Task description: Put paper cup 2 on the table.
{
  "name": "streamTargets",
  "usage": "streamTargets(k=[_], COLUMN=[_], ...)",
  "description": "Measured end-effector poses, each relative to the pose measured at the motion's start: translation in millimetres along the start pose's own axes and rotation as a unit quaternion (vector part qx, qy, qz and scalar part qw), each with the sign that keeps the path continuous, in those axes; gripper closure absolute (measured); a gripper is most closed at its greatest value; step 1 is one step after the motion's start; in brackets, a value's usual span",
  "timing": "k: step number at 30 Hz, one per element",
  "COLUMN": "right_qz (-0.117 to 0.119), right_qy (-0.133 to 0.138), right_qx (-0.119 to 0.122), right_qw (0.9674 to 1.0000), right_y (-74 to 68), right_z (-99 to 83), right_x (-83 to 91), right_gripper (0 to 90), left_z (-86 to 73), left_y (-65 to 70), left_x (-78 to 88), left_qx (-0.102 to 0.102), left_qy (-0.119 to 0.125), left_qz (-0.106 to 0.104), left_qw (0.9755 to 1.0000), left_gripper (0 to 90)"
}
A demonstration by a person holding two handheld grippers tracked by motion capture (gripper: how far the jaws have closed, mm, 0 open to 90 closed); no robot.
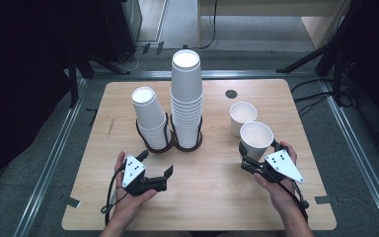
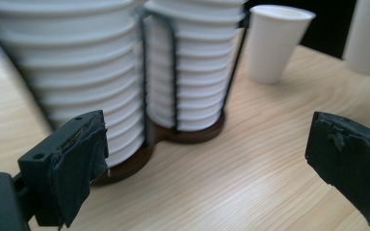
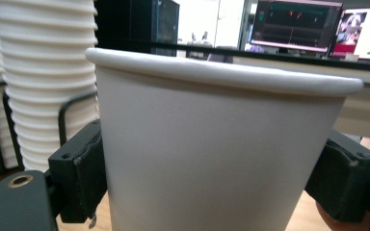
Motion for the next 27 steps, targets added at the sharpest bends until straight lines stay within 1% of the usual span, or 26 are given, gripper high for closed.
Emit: streamTargets(k=[1, 3, 4, 6, 7, 9, 11, 14, 17, 20, 22, 24, 27], right_qz=[-0.003, -0.005, -0.005, -0.008, -0.009, -0.009, -0.016, -0.025, -0.029, -0.024, -0.024, -0.031, -0.035], right_qy=[-0.002, -0.008, -0.01, -0.014, -0.015, -0.02, -0.024, -0.028, -0.029, -0.039, -0.038, -0.04, -0.041], right_qx=[0.006, -0.002, -0.006, -0.006, -0.007, -0.002, 0.0, -0.003, -0.009, -0.013, -0.025, -0.026, -0.031], right_qw=[1.0, 1.0, 0.9999, 0.9999, 0.9998, 0.9998, 0.9996, 0.9993, 0.9991, 0.9988, 0.9987, 0.9984, 0.9981], right_y=[1.6, 4.4, 5.4, 9.8, 10.9, 15.0, 19.1, 26.3, 32.5, 35.7, 38.7, 41.8, 45.3], right_z=[-3.1, -7.6, -9.1, -12.7, -13.8, -17.1, -19.8, -22.4, -22.4, -24.3, -25.3, -26.9, -28.9], right_x=[-1.8, -4.4, -5.2, -8.3, -9.0, -11.2, -12.7, -14.2, -14.8, -15.9, -16.5, -17.3, -18.0], right_gripper=[13.9, 13.9, 13.9, 13.9, 13.9, 13.9, 13.9, 13.9, 13.9, 14.0, 14.0, 14.1, 14.1], left_z=[-4.1, -10.0, -13.7, -16.0, -17.5, -21.0, -25.2, -31.8, -37.2, -41.9, -44.3, -47.1, -50.9], left_y=[-4.0, -10.9, -16.9, -21.9, -25.1, -31.8, -38.2, -46.0, -51.3, -56.5, -61.5, -66.6, -74.1], left_x=[1.9, 4.8, 6.9, 9.5, 11.9, 16.9, 21.7, 29.6, 38.9, 48.2, 53.6, 58.1, 64.3], left_qx=[0.003, 0.012, 0.02, 0.027, 0.026, 0.032, 0.038, 0.046, 0.042, 0.043, 0.046, 0.052, 0.059], left_qy=[-0.003, -0.006, -0.01, -0.012, -0.011, -0.011, -0.013, -0.015, -0.019, -0.018, -0.018, -0.019, -0.02], left_qz=[0.005, 0.014, 0.022, 0.027, 0.031, 0.036, 0.04, 0.043, 0.045, 0.041, 0.049, 0.055, 0.064], left_qw=[1.0, 0.9998, 0.9995, 0.9992, 0.9991, 0.9988, 0.9984, 0.9979, 0.998, 0.9981, 0.9976, 0.997, 0.996], left_gripper=[1.5, 1.5, 1.5, 1.5, 1.5, 1.5, 1.5, 1.5, 1.5, 1.5, 1.5, 1.5, 1.5])
Point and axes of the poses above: each handheld gripper's, and its own axes: x roughly backward along the jaws, z roughly out of its top, y roughly to its right, the point moved 5 cm from there along -x, roughly forward along the jaws, and after that the axes turned 8 degrees about -x, right-handed, at the moved point
